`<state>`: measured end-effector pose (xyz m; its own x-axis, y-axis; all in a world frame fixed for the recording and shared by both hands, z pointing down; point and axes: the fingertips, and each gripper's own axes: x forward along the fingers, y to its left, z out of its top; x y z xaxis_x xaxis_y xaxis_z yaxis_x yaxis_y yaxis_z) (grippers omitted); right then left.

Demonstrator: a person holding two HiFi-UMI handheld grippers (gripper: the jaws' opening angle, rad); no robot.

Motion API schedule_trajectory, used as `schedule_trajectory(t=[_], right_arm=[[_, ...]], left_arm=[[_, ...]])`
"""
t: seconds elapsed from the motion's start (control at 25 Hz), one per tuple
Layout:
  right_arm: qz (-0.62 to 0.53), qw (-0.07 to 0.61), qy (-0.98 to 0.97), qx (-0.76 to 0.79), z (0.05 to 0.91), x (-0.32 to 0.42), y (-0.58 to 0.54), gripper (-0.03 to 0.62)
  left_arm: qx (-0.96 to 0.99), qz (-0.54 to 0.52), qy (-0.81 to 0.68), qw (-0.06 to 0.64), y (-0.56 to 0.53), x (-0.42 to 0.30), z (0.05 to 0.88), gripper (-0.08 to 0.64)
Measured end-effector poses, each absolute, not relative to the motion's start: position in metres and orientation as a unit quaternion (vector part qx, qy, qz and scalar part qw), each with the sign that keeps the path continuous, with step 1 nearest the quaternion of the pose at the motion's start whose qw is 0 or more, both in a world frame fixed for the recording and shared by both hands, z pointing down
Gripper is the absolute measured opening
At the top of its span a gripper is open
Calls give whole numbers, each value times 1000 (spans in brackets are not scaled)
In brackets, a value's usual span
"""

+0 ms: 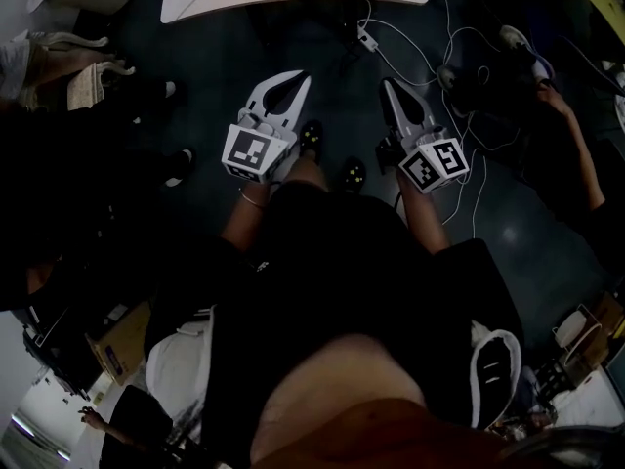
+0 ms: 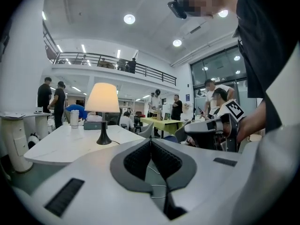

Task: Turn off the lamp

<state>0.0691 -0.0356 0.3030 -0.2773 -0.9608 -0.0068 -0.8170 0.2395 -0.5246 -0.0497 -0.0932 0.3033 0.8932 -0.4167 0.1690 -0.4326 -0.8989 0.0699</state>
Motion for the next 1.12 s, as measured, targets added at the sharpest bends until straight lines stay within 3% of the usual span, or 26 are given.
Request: schedule_trajectory(t=[0.52, 1.12], right_arm=[[-217, 151, 759, -595, 313, 44, -112, 0], [-212, 134, 711, -657, 334, 63, -148, 2]], left_arm=[[974, 80, -203, 62, -168, -78, 321, 8], [986, 69, -137, 59, -219, -42, 352, 8]])
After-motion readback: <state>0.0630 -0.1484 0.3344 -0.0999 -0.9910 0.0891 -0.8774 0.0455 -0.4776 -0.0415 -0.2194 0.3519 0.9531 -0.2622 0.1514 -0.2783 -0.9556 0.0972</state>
